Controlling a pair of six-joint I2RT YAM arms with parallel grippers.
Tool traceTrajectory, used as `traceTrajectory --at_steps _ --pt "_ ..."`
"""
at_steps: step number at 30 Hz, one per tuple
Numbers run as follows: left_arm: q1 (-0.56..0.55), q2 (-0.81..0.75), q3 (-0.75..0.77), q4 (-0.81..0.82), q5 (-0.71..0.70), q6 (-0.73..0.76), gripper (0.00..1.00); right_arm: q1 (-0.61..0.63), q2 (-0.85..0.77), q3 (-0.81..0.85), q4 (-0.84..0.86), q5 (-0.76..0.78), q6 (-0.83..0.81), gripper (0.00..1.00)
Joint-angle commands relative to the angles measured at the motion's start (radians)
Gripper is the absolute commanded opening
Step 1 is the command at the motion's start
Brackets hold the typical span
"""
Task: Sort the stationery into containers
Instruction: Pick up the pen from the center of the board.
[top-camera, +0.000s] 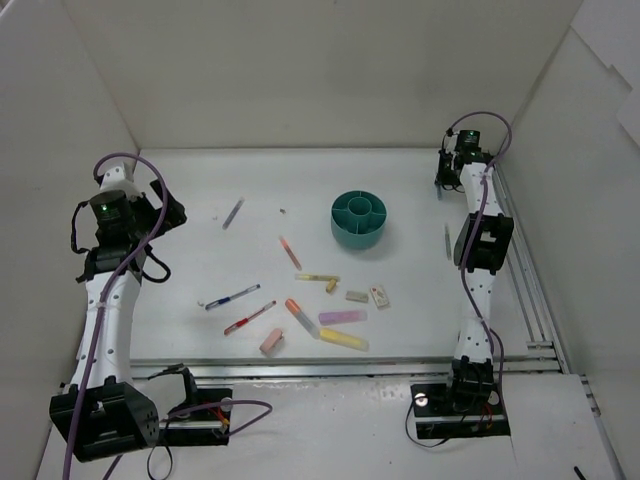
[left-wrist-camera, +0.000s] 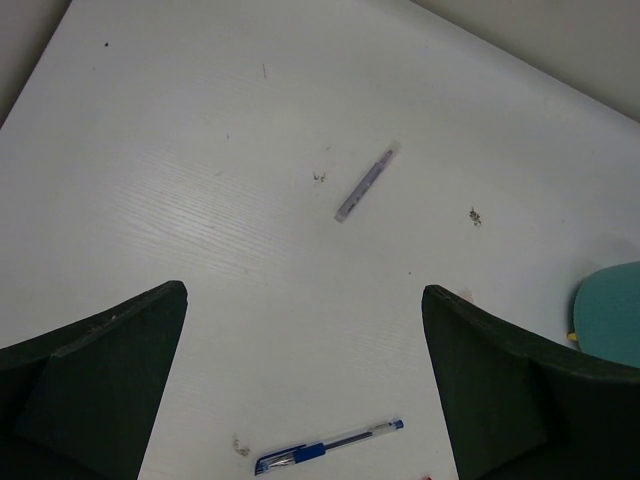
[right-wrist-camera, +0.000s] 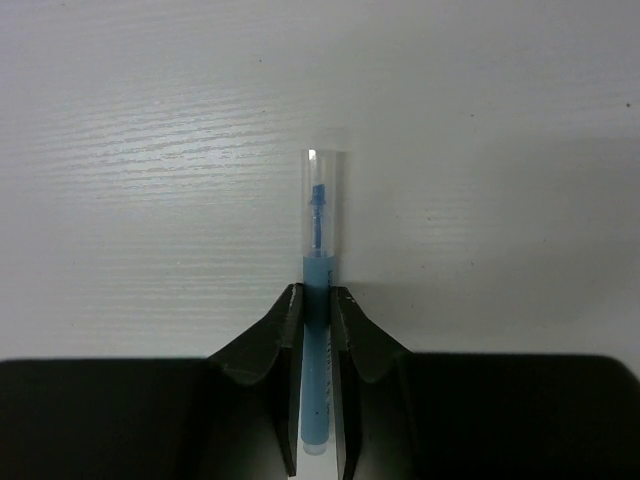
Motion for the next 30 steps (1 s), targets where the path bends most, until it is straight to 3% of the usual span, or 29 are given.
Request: traceTrajectory --at_steps 1,7,9,14,18,19,22,27,30 --pt "-0.003 -0.033 0.02 0.027 -0.044 -0.017 1.0 0.002 -0.009 0.045 -0.002 -0.019 0.002 0.0" --pt "-0.003 -0.043 0.016 0.022 -0.034 -0.005 1.0 0.002 -0.064 -0.001 0.002 -0.054 -0.04 0.0" --pt "-0.003 -0.04 0.017 0.025 -0.012 0.001 1.0 0.002 -0.11 -0.091 0.033 -0.154 -0.07 0.0" --pt "-0.003 -0.036 0.017 0.028 0.058 0.006 1.0 0.022 -0.334 -0.394 0.3 -0.252 -0.076 0.0" --pt "-0.003 -0.065 -0.004 0.043 0.103 0.01 1.0 0.1 -0.561 -0.731 0.657 -0.297 -0.114 0.0" --pt "-0.003 -0.071 -0.01 0.044 0.111 0.015 1.0 0.115 -0.648 -0.797 0.817 -0.303 -0.116 0.0" --pt "-0.003 -0.102 -0.032 0.045 0.137 0.017 1.0 0.175 -0.761 -1.033 1.062 -0.33 -0.047 0.0" --pt "-0.003 -0.14 -0.061 0.036 0.172 0.023 1.0 0.255 -0.829 -1.135 1.309 -0.41 0.074 0.0" --pt "-0.012 -0.154 -0.076 0.034 0.184 0.018 1.0 0.324 -0.844 -1.149 1.355 -0.45 0.073 0.0"
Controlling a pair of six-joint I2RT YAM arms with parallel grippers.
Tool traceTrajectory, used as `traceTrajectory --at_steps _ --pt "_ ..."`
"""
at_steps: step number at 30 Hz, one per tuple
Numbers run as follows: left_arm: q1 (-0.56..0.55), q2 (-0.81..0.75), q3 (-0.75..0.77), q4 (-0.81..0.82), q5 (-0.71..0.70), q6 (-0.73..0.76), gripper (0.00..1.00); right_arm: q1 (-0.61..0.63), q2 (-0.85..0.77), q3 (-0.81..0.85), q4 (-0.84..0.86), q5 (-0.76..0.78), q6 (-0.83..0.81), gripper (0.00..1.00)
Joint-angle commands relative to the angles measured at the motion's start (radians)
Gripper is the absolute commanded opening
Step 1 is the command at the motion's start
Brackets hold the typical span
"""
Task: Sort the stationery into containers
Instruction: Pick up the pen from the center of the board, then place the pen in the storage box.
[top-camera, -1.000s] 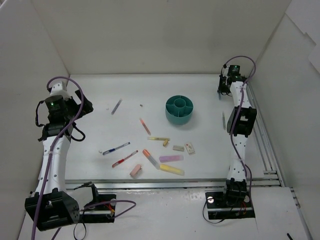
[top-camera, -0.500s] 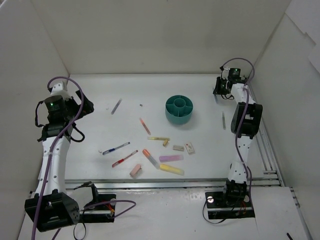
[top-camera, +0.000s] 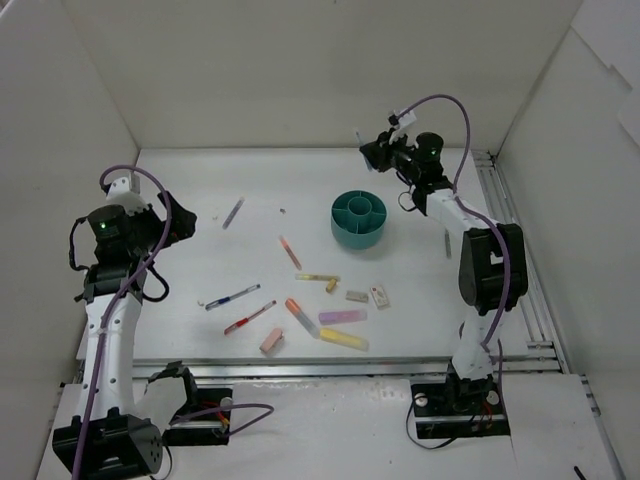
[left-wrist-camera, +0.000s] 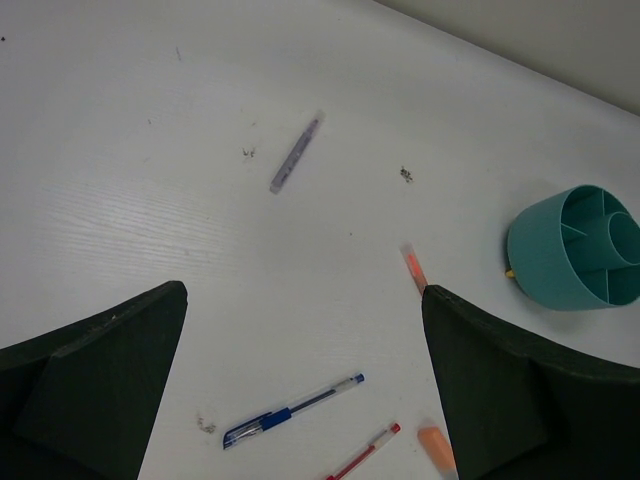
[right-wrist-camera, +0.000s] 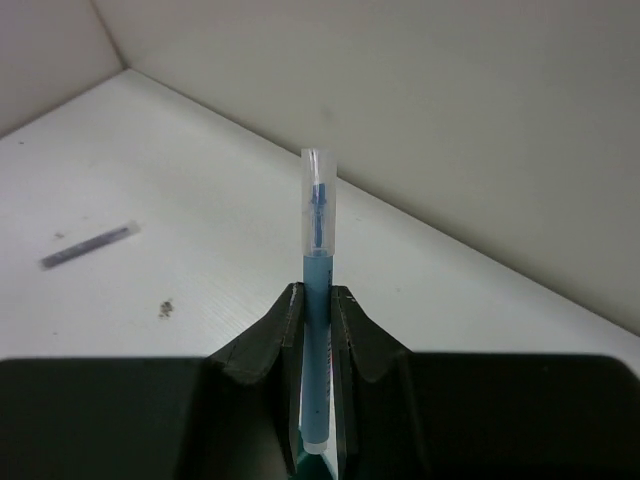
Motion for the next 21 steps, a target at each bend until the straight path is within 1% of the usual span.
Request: traceTrajectory --at_steps 1,5,11,19,21 --pt "-0.006 -0.028 -0.01 0.053 0.057 0.007 1.0 0.048 -0.056 -0.016 0.241 -0.095 0.044 0.0" --pt "-0.006 -0.022 -0.019 0.059 0.071 0.009 1.0 0.119 -0.061 -0.042 0.281 -0.118 0.041 0.0" --pt "-0.006 0.019 -0.011 0.047 0.073 0.024 1.0 0.169 -0.079 -0.138 0.324 -0.118 0.041 0.0" --pt "-0.006 0.094 0.004 0.056 0.077 0.025 1.0 0.197 -0.113 -0.275 0.33 -0.042 0.012 0.0" --pt "-0.006 0.11 0.007 0.059 0.08 0.025 1.0 0.198 -0.115 -0.292 0.33 -0.047 0.012 0.0"
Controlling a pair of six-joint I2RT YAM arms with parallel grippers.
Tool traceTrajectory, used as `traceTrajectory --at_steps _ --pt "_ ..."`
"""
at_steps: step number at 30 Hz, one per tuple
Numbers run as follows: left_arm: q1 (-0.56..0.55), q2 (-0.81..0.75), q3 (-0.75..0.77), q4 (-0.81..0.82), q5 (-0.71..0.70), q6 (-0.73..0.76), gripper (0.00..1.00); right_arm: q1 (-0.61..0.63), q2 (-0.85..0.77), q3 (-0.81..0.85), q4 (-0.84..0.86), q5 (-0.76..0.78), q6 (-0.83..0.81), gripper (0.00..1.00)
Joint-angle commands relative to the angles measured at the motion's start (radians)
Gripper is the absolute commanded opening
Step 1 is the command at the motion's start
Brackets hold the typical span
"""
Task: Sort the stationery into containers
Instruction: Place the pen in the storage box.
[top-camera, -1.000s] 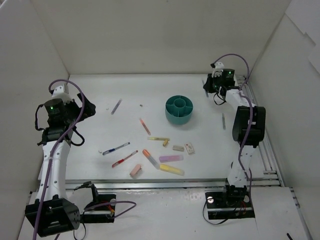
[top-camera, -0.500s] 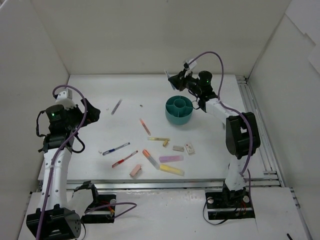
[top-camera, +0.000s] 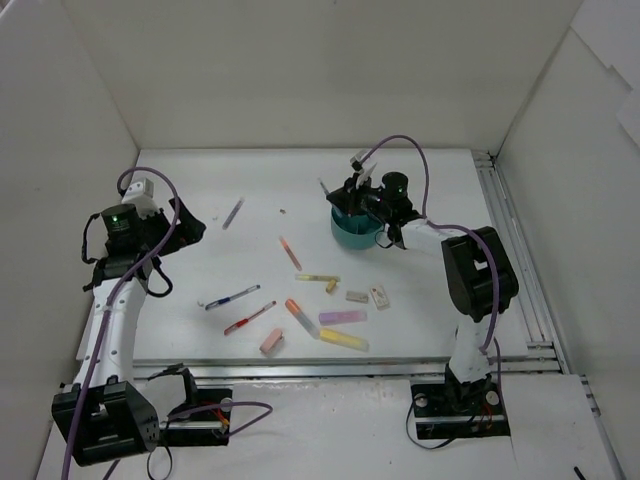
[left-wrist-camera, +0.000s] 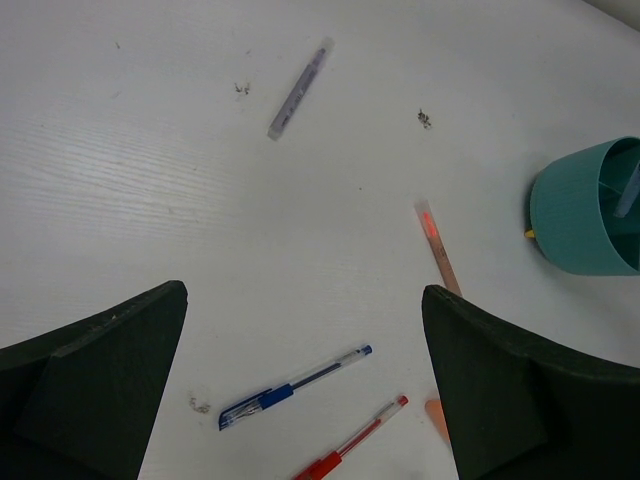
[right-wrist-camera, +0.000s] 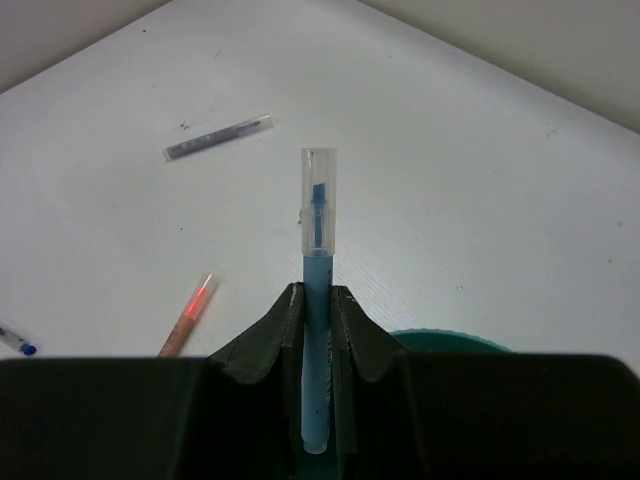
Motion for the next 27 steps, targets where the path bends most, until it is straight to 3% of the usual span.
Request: traceTrajectory --at_steps 1,13,27 --pt "-0.005 0.028 0.047 0.059 0.024 0.021 1.0 0.011 -0.095 -0.013 0.124 0.017 -0.026 0.0" --pt "-0.005 0.088 0.073 0.056 0.009 0.035 1.0 0.026 -0.127 -0.103 0.126 0.129 -0.133 0.0" --pt "-0.024 0.297 0.243 -0.001 0.029 0.13 1.0 0.026 -0.221 -0.186 0.127 0.181 -0.074 0.0"
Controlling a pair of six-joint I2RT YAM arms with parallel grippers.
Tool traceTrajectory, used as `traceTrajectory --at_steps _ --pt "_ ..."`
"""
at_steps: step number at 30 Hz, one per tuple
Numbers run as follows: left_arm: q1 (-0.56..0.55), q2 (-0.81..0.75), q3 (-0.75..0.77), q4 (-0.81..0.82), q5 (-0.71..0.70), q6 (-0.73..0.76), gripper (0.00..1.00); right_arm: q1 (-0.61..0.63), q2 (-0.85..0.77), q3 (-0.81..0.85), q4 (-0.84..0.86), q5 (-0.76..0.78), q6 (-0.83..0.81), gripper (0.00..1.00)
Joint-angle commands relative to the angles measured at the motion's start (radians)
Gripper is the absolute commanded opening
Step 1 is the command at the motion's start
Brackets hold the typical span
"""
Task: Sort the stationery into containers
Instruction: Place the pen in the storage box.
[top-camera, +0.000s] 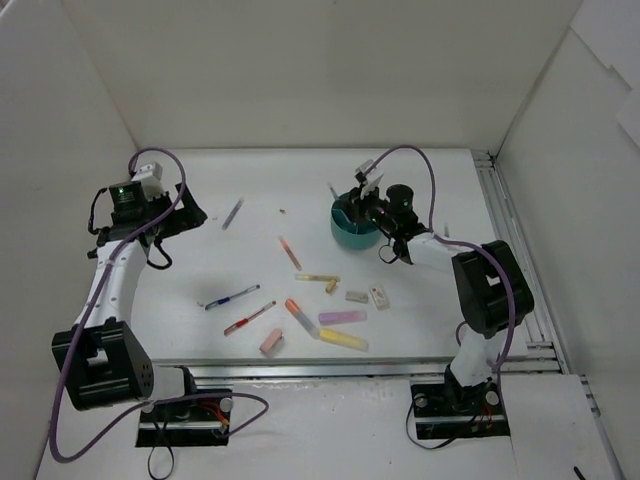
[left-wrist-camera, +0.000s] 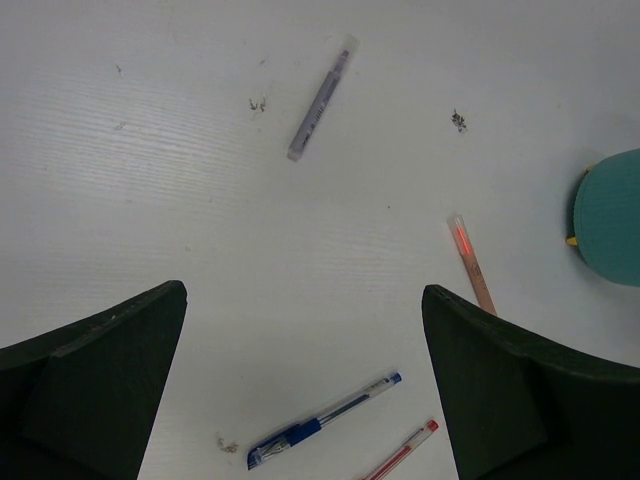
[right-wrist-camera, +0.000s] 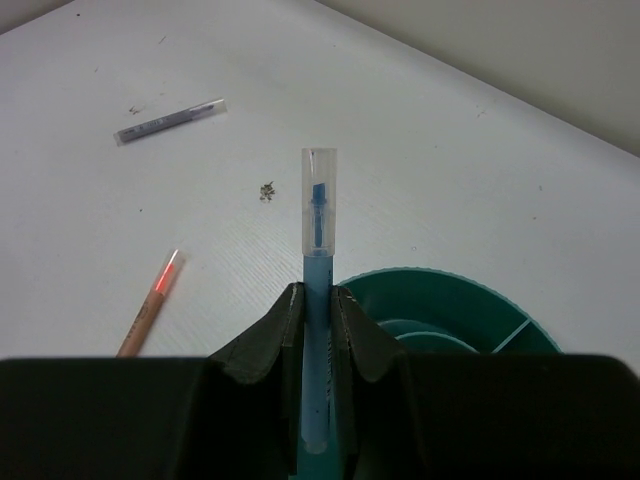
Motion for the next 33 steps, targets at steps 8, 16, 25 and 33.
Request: traceTrajectory --at_steps 8,16,25,33 --pt "-0.077 0.252 0.307 -0.074 0.005 0.143 1.0 0.007 -0.138 -0.072 0.099 0.065 0.013 0.03" --pt "-0.12 0.483 0.524 -0.173 -0.036 0.186 1.0 0.013 -0.145 -0.096 0.099 0.105 -0.008 0.1" --pt "-0.15 0.579 0.601 -0.172 -0.039 0.196 1.0 0.03 -0.073 -0.069 0.124 0.102 -0.002 0.09" --pt "-0.15 0.576 0.579 -0.154 -0.036 0.195 1.0 0.034 -0.058 -0.092 0.168 0.121 -0.005 0.11"
